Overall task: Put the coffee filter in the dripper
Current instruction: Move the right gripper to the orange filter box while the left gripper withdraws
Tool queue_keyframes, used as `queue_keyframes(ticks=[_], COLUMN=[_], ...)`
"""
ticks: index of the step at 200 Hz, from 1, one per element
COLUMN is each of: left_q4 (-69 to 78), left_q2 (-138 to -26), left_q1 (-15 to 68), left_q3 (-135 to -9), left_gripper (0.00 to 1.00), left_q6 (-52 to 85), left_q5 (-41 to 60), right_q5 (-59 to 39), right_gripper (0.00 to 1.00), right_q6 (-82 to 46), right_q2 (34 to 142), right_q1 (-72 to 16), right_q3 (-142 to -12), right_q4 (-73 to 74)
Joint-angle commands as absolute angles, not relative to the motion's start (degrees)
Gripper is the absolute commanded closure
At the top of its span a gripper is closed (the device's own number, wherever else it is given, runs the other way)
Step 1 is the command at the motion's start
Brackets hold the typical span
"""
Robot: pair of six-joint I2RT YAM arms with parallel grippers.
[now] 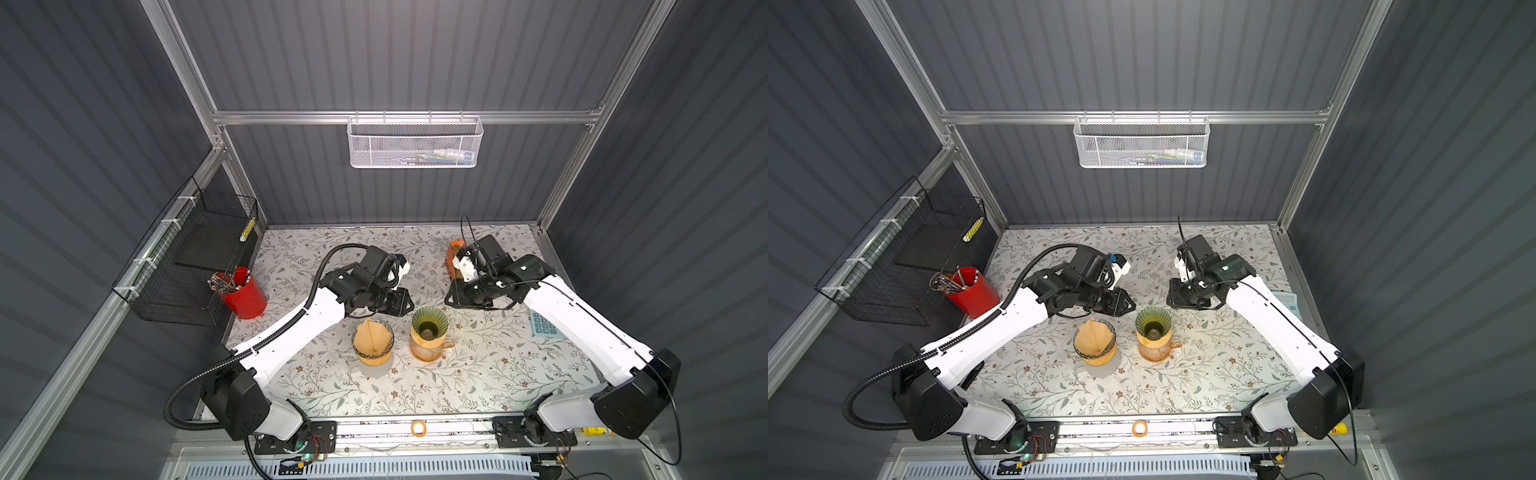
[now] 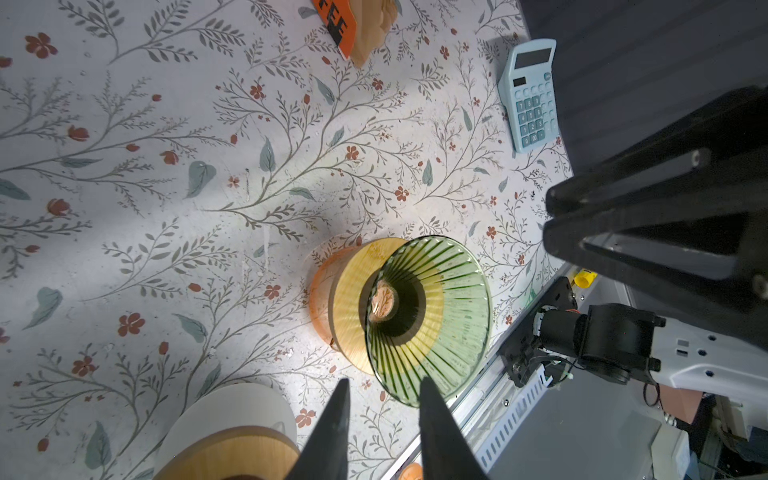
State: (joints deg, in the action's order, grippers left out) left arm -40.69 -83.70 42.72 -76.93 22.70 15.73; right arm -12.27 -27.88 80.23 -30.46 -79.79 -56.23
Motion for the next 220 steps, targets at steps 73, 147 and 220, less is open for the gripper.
queue_keyframes(ticks=[73,147,220], left_q4=[-28.37,-24.82,-24.70], left_q2=[-86.85,-88.98,-90.86], left_q1=[34.20,31.67,29.63], left_q3=[-83.04,-82.44,-79.40], left_gripper=[0.70,0.69,0.69], left_q6=[26.44,28.04,27.86], left_q5=[16.01,15.18,16.38], right_q5=[-8.44,-4.96,-5.90], right_gripper=[0.65,0.76,0.71], right_q6=[-21.43,-16.76,-16.08], right_q2=[86.05,102.81,110.62], right_q1=[-17.73,-14.96,-14.94], right_q3=[-74.78,-80.69,-85.75], right_q4=[-41.35,-30.97,-29.82])
